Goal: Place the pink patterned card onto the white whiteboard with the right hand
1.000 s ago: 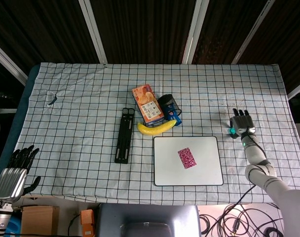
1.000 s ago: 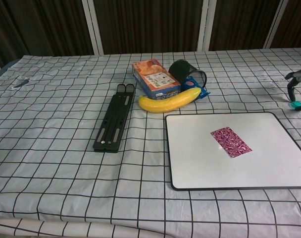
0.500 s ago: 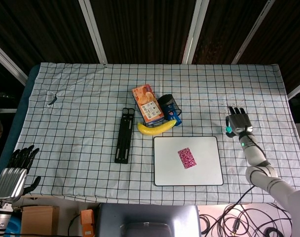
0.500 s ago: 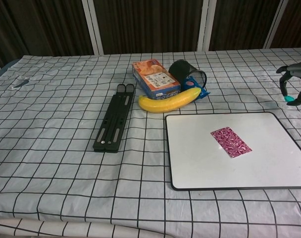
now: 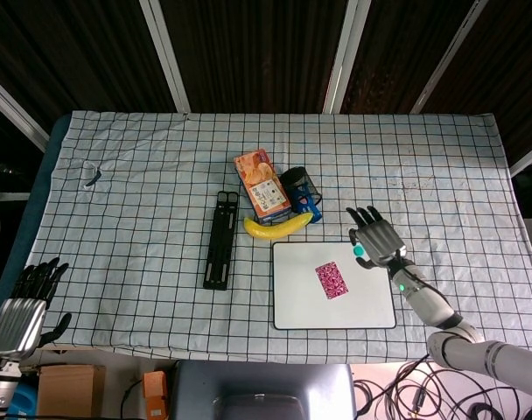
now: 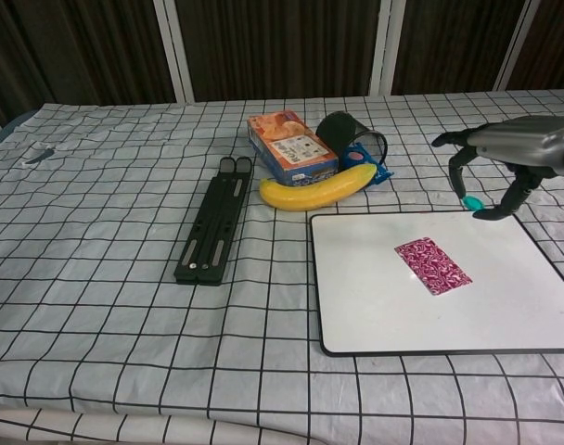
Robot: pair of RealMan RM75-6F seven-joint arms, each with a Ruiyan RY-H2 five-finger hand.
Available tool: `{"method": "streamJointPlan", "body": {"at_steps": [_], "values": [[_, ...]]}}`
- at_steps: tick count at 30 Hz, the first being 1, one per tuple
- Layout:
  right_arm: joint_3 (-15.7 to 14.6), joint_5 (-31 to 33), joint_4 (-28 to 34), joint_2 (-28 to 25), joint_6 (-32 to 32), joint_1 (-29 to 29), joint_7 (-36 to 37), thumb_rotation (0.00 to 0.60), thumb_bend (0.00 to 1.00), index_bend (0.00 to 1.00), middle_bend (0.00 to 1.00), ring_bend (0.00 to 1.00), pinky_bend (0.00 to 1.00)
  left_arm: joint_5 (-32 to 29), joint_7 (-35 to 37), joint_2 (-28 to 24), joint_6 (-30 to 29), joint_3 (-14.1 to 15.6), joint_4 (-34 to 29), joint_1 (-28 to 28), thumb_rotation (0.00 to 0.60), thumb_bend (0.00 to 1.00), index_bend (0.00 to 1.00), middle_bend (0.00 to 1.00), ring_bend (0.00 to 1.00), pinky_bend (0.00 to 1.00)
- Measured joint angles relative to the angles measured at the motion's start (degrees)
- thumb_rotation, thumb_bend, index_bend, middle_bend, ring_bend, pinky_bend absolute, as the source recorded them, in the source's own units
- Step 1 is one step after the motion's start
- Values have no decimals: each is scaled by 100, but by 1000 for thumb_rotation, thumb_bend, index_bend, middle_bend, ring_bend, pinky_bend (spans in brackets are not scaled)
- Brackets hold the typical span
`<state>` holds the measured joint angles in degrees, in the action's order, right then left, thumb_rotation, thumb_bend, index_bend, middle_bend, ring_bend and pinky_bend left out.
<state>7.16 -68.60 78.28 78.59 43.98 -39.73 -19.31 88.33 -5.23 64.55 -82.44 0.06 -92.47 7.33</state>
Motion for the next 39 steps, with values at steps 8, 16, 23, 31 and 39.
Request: {"method": "streamJointPlan", "body": {"at_steps": [8, 16, 23, 31, 39], "values": [[-196, 54, 233, 167, -59, -123, -424, 600, 260, 483, 0, 0, 0, 7, 69, -30, 11, 6, 9, 1, 600, 333, 0, 0, 0, 0], [-314, 63, 230, 383, -98, -243, -482, 600, 260, 478, 0, 0, 0, 40, 98, -42, -41, 16, 21, -27, 600, 333, 0, 0, 0, 0], [-443, 3, 214, 487, -99, -282, -538, 600, 260, 441, 0, 0, 0, 56, 95, -44, -61, 25, 13, -42, 600, 333, 0, 0, 0, 0], [-519, -104, 324, 431, 36, -253, -526, 600, 260, 291, 0, 0, 0, 85, 121, -60, -91, 32, 12, -56, 600, 333, 0, 0, 0, 0], [-601, -660, 903, -98, 883, 134, -62, 600, 260, 107, 0, 0, 0, 111, 125, -70, -175, 31, 10, -99, 600, 333, 0, 0, 0, 0]]}}
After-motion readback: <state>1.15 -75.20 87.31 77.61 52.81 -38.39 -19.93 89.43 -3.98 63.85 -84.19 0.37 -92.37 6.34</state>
